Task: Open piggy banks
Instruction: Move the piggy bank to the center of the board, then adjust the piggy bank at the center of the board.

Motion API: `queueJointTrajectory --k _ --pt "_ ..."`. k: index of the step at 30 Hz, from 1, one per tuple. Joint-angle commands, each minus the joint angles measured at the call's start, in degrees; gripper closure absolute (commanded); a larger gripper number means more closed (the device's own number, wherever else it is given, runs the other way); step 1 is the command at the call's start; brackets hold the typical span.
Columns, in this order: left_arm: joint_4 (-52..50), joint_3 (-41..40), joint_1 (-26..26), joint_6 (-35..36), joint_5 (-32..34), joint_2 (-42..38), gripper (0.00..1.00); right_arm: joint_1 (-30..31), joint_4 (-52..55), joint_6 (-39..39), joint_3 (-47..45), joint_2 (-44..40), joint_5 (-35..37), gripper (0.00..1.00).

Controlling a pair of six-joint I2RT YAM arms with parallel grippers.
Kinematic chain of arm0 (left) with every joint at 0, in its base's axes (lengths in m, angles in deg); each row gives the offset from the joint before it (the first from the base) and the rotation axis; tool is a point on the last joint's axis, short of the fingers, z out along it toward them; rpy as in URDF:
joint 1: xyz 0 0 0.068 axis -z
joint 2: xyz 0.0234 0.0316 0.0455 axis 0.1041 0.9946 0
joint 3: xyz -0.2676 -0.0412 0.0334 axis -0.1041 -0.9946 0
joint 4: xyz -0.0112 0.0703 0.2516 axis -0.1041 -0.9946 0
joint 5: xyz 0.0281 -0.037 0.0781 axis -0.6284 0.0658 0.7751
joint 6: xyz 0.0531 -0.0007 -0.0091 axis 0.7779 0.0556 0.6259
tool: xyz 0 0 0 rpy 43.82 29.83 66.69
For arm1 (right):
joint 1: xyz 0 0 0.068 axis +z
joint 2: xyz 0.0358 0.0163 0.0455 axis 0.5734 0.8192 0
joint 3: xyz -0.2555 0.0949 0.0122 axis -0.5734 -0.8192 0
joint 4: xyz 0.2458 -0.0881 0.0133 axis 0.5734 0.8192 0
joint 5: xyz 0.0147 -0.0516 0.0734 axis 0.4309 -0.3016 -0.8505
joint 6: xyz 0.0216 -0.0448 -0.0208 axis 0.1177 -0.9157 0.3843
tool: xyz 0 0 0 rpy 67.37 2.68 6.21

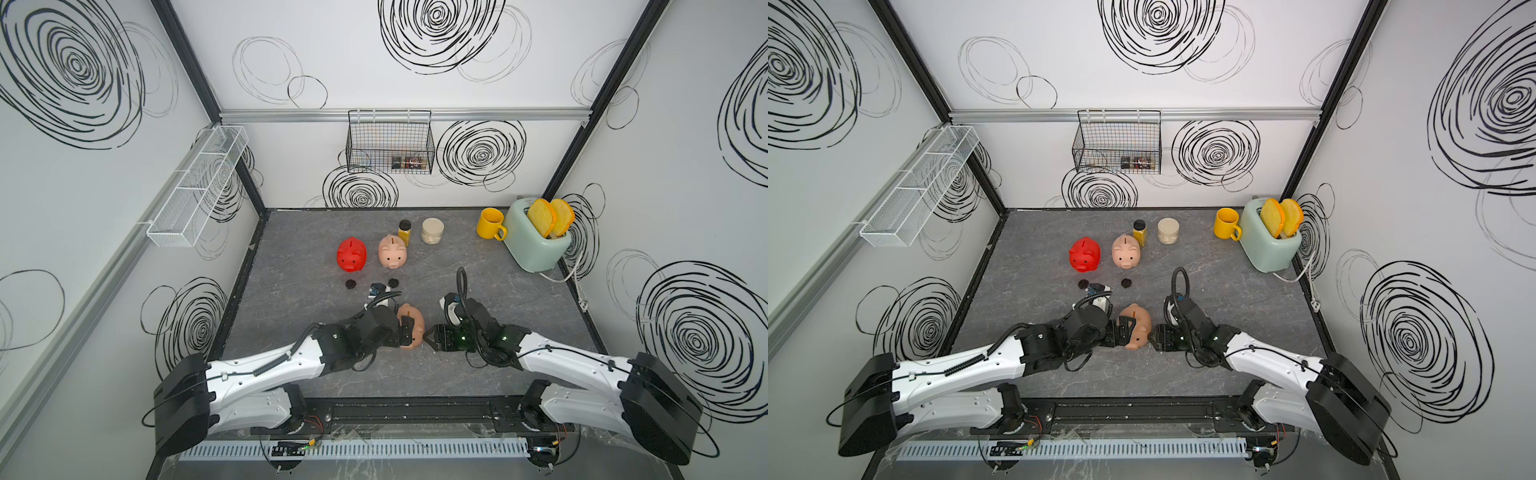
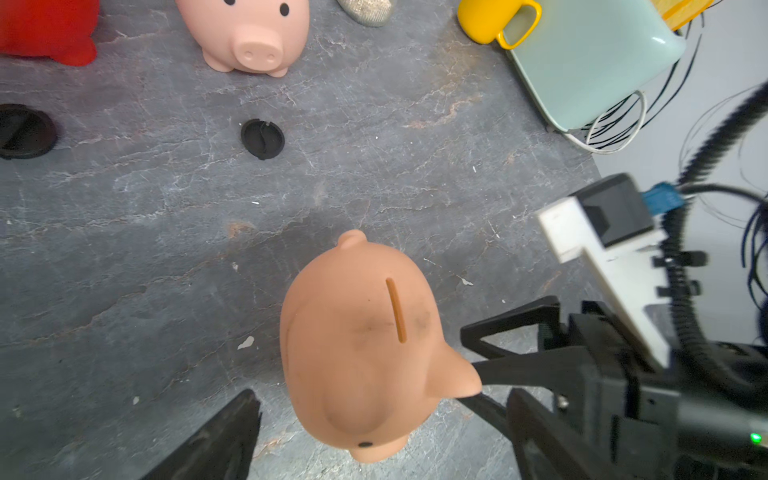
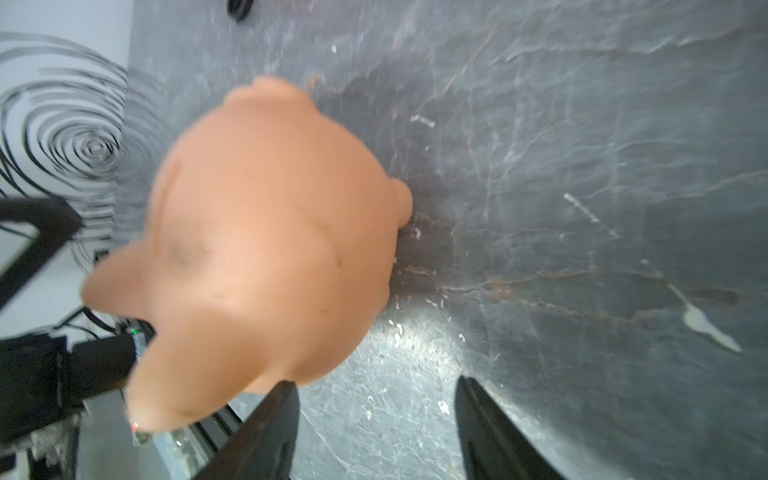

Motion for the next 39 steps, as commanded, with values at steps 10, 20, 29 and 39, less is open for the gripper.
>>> queueJointTrajectory --k 10,20,29,39 --pt "-14.87 15.23 5.89 1.25 9.58 12.96 0.04 -15.28 2.82 0.92 -7.96 -18.98 1.00 0.03" --pt "-19.05 19.85 7.27 -0.41 12.02 21.34 0.04 -16.97 7.08 -1.02 -7.78 -21.42 1.18 0.03" --pt "-17.44 19.68 7.20 -0.29 10.96 23.90 0.04 -16.97 7.42 -0.97 -7.89 -22.25 1.07 0.03" --pt "-16.51 19.59 7.16 0.22 10.23 25.63 0.04 -17.05 6.59 -0.37 -8.40 -22.20 0.05 0.02"
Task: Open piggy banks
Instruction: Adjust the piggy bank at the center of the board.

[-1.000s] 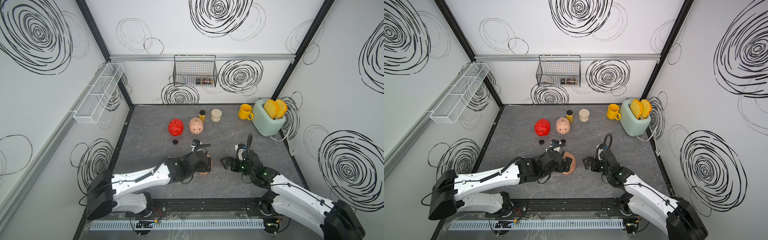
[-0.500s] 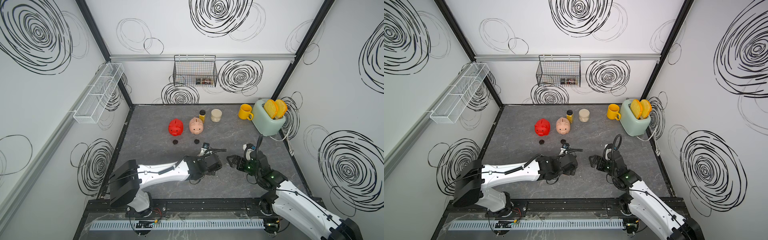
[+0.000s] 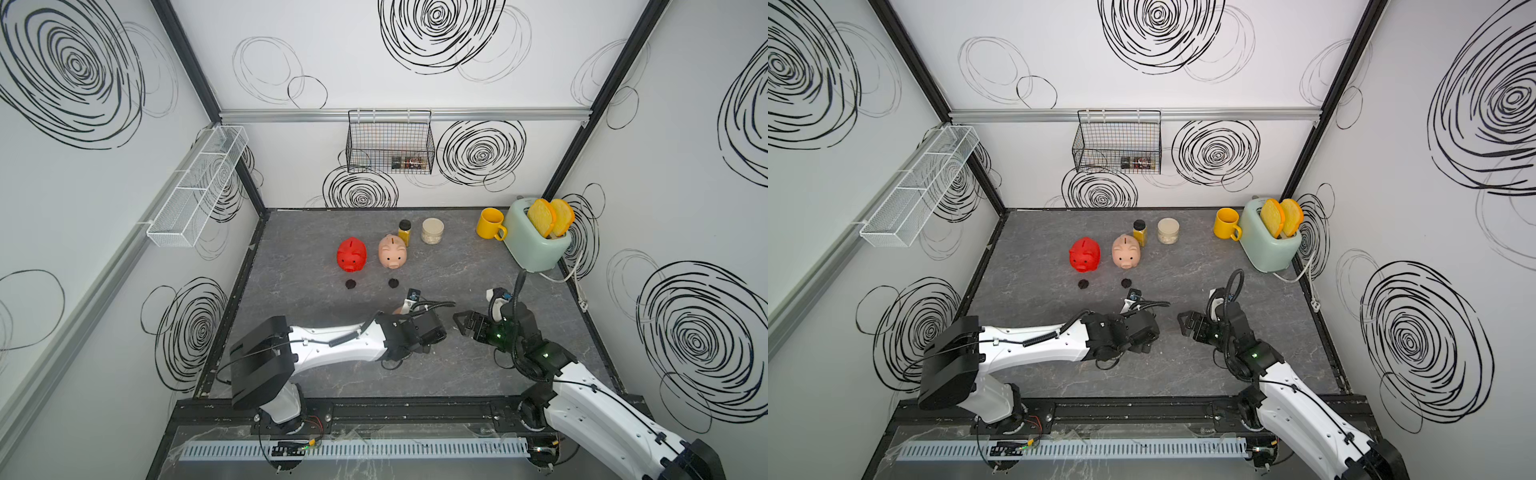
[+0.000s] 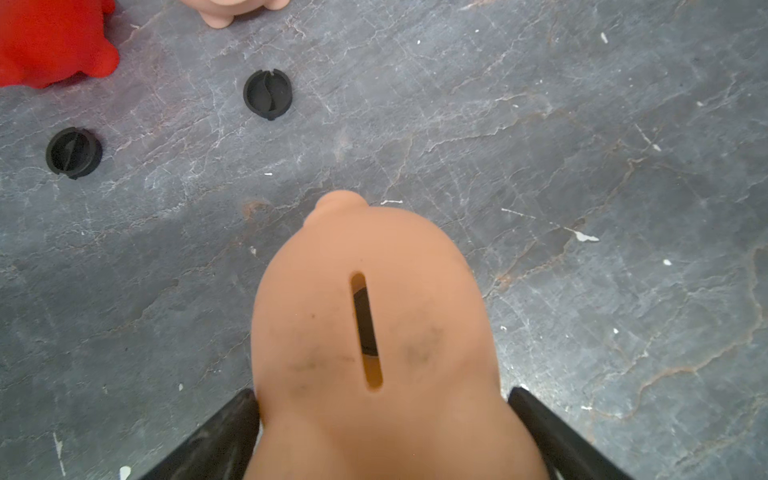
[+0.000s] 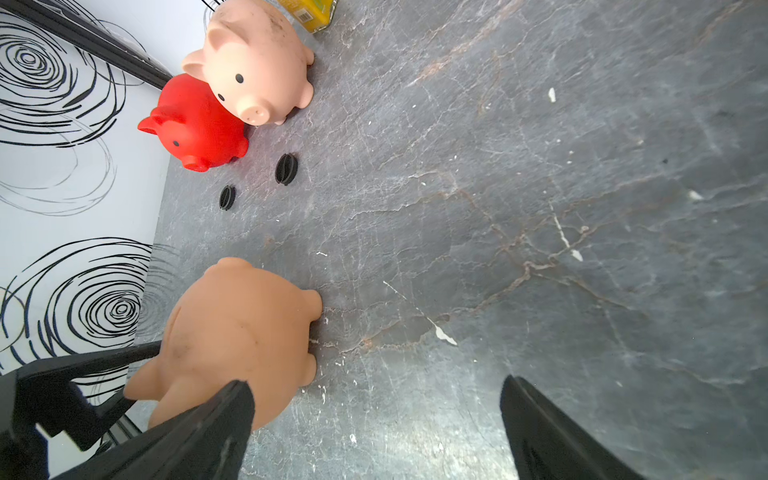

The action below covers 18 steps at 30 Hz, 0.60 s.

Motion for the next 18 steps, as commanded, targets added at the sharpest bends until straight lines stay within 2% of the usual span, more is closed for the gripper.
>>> queueJointTrajectory --k 1,9,12,18 --pt "0.65 1.28 0.31 -0.60 0.33 0.78 0.04 -0.27 0.38 -0.17 -0.48 -0.46 -0.34 0.02" --pt "2.05 0.22 0.23 0.02 -0.40 -0.16 0.04 -0.30 0.19 -0.08 -1.10 -0.59 -0.07 0.02" --pt "2.61 -0.40 0.15 0.17 -0.88 -0.75 0.00 -0.31 0.09 0.12 -1.28 -0.50 -0.37 0.03" --pt "3.30 -1.19 -0.02 0.37 -1.31 -1.76 0.05 -0.28 -0.18 0.32 -1.45 -0.50 -0.47 0.02"
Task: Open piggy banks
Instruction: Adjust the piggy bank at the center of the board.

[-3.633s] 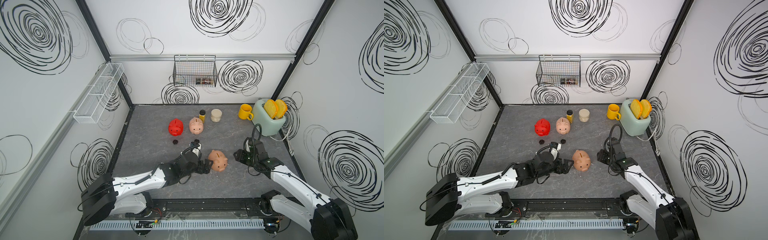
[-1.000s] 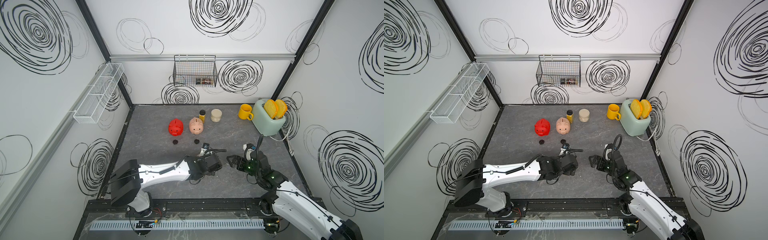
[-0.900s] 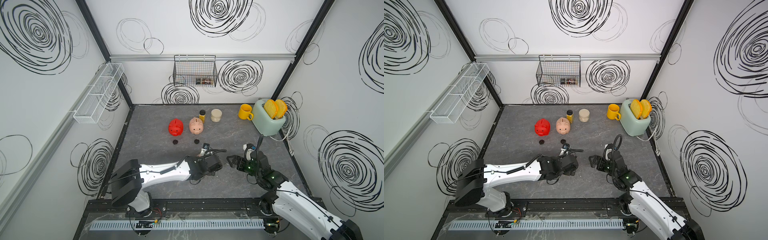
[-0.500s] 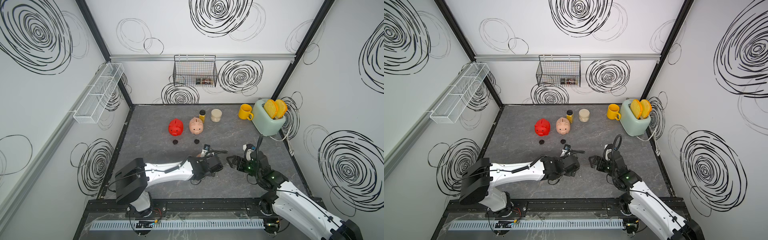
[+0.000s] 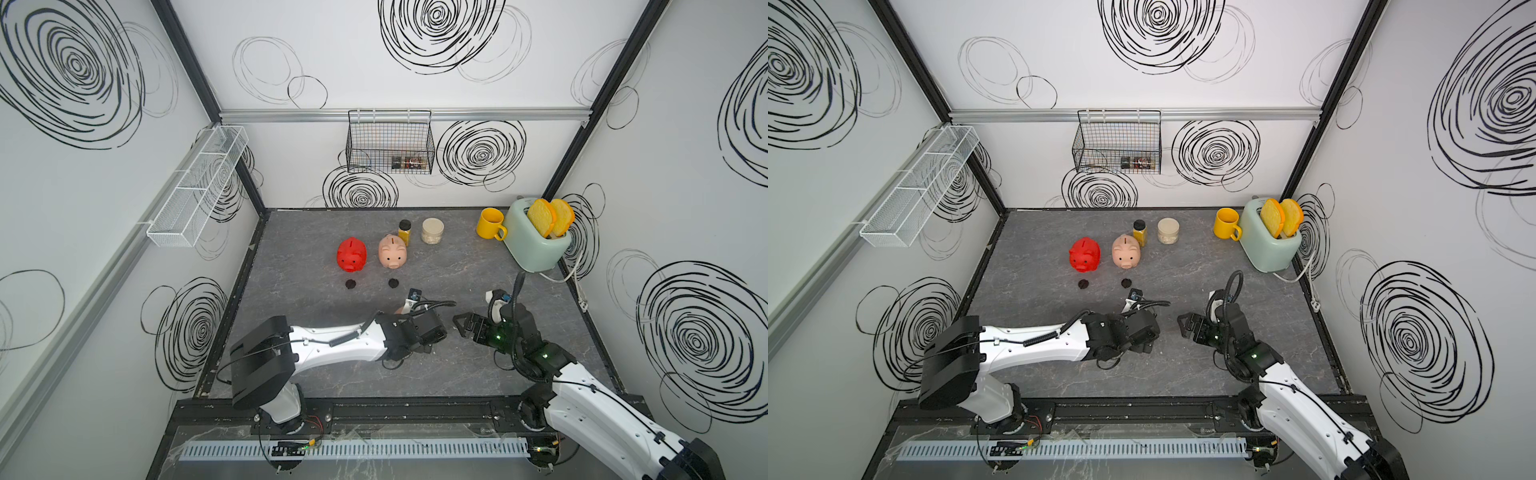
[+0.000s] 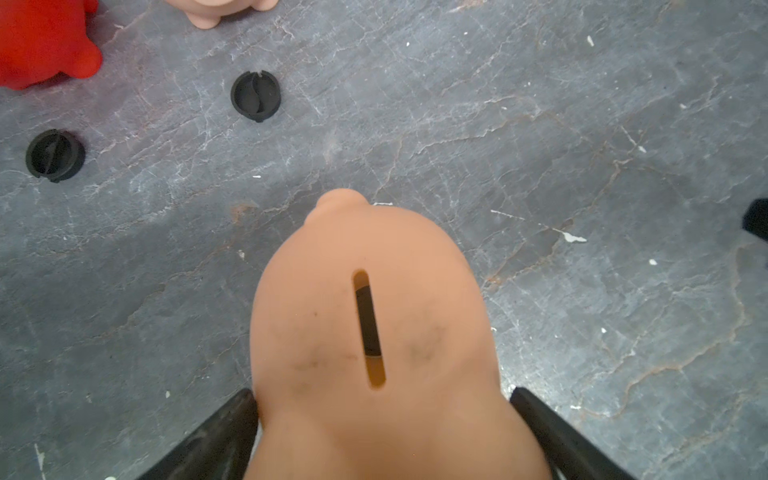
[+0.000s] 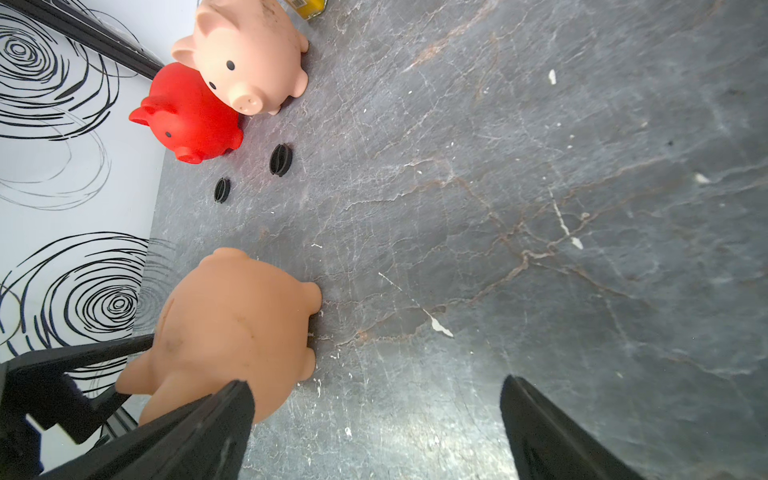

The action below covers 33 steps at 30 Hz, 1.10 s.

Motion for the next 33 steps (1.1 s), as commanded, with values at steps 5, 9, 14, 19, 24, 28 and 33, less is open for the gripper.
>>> queueJointTrajectory --k 5,9,14,19,24,28,33 --pt "1.88 -0.99 0.01 0.02 -0.83 -2.31 0.08 -0.23 0.18 0.40 -0.67 -0.50 -0.05 0.02" --pt "3.82 -1.97 -0.17 1.24 -2.34 -4.87 0.09 -0.28 -0.05 0.42 -0.78 -1.34 -0.71 0.02" --pt "15.79 -9.31 -4.57 2.72 -14.56 -12.33 0.09 -0.28 -1.25 -0.84 -0.98 -3.26 -2.63 0.00" --pt "27.83 -17.47 -10.64 2.24 -27.17 -18.73 0.11 -0.29 -4.28 -1.33 -1.28 -4.01 -6.82 0.02" --pt "43.21 -27.52 -17.95 -2.62 -39.42 -22.52 0.12 -0.22 -9.53 -1.18 -1.85 -3.52 -14.23 0.05" --pt "50.70 -32.01 -20.91 -4.66 -43.73 -23.46 0.11 -0.12 -16.18 1.89 -3.61 -3.58 -17.84 0.06" --pt "61.62 -37.01 -23.44 -8.16 -47.61 -22.49 0.11 0.86 -21.29 4.82 -3.90 0.25 -19.59 0.06"
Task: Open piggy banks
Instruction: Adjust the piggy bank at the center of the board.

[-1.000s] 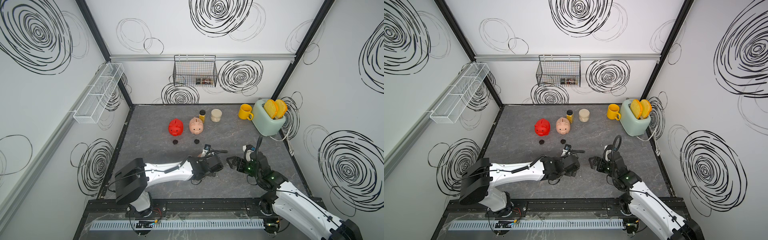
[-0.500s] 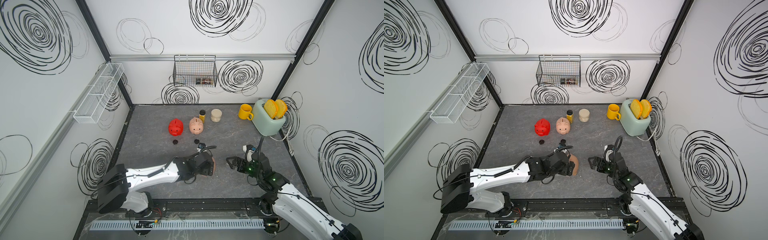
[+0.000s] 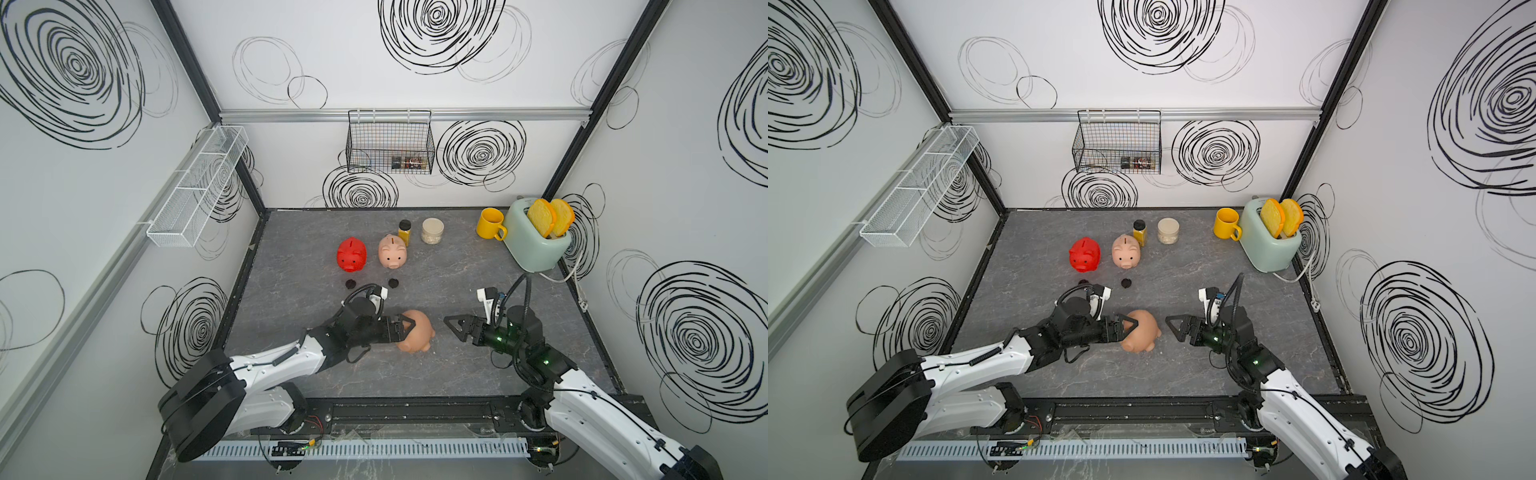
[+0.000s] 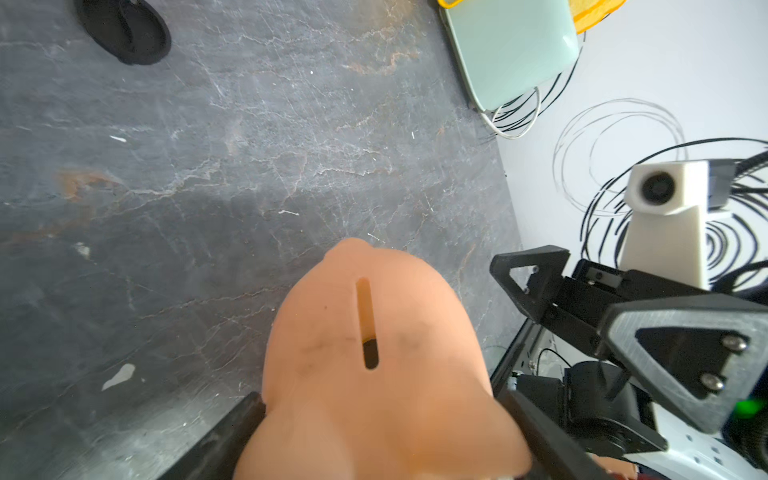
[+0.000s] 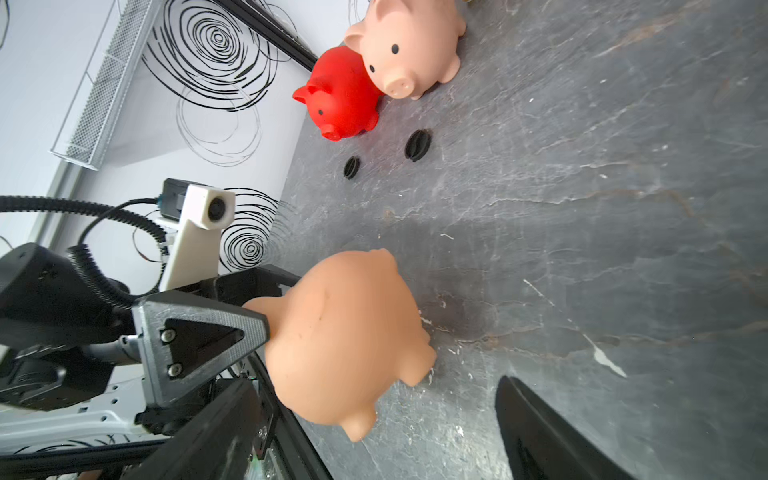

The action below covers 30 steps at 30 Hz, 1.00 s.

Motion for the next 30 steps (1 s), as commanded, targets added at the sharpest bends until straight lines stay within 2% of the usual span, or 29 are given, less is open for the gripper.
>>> queueJointTrajectory --k 1,5,15,26,27,30 --pt "16.60 -2.46 -1.25 -4.08 -5.22 0.18 0.11 1.09 -5.50 2.06 0.37 2.82 -2.01 0.06" --pt "23.98 -5.75 -1.76 -6.49 -4.50 1.19 0.11 3.28 -5.48 1.58 1.63 6.51 0.69 0.07" --pt "32.22 -11.98 -2.39 -7.16 3.41 2.64 0.08 7.28 -3.69 1.57 3.22 10.56 5.78 0.09" --pt "41.71 -17.55 -2.51 -9.50 2.87 6.54 0.01 7.47 -3.69 2.10 2.51 10.32 7.10 0.09" --pt "42.18 -17.83 -2.51 -9.62 2.72 6.60 0.04 7.47 -3.78 2.16 2.41 10.35 7.12 0.09" --pt "42.52 -18.48 -2.84 -9.91 2.67 6.16 0.04 7.51 -3.72 2.10 2.27 10.52 7.19 0.10"
